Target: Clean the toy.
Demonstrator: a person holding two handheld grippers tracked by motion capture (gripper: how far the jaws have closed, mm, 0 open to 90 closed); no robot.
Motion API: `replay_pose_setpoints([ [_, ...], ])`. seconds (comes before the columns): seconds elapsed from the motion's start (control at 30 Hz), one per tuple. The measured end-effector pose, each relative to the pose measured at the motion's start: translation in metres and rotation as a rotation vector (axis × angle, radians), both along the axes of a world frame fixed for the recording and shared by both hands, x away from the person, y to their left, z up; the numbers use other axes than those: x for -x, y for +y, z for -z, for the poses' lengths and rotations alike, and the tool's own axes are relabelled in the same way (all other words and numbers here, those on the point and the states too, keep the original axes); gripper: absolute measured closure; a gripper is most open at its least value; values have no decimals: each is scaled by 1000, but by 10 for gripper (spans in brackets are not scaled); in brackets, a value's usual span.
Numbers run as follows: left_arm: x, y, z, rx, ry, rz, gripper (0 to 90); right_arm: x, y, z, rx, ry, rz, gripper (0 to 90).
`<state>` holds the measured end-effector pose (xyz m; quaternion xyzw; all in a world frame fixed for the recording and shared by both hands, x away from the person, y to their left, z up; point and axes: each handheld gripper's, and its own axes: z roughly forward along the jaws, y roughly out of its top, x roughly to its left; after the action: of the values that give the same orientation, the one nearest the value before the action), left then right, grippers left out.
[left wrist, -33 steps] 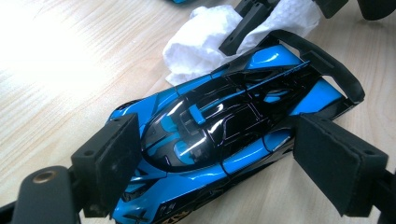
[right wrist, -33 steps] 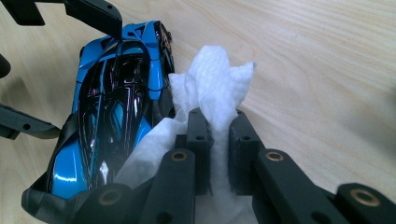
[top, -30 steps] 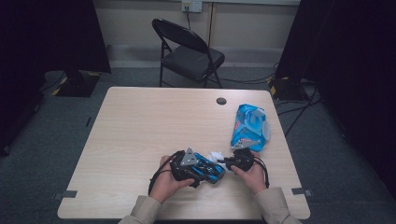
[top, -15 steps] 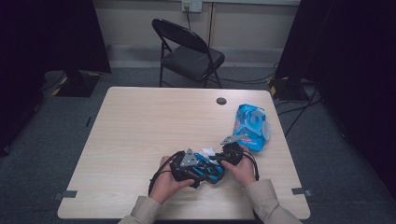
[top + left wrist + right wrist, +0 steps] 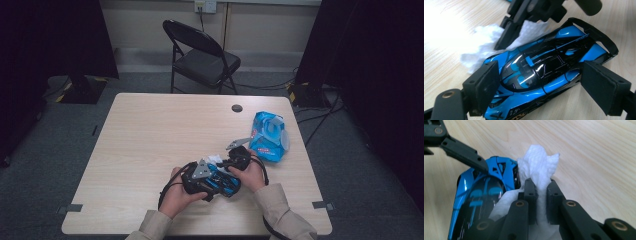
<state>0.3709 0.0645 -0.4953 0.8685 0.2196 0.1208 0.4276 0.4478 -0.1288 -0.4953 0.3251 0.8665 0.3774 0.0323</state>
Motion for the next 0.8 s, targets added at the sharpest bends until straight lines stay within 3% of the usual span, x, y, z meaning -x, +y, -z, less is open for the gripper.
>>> replay_pose_setpoints([
  [0.37, 0, 1, 1, 18, 1, 11, 153, -9, 13, -1, -25, 0, 27, 818],
  [0.43, -1, 2, 1, 10, -2, 23, 152, -10, 12, -4, -71, -8, 43, 819],
  [0.63, -2, 7, -2, 20, 11, 25, 175, -8, 13, -21, -87, -56, 25, 819],
  [0.8, 1, 15, -14, 33, -10, 13, 180, -1, 16, -34, -96, -78, 13, 819],
])
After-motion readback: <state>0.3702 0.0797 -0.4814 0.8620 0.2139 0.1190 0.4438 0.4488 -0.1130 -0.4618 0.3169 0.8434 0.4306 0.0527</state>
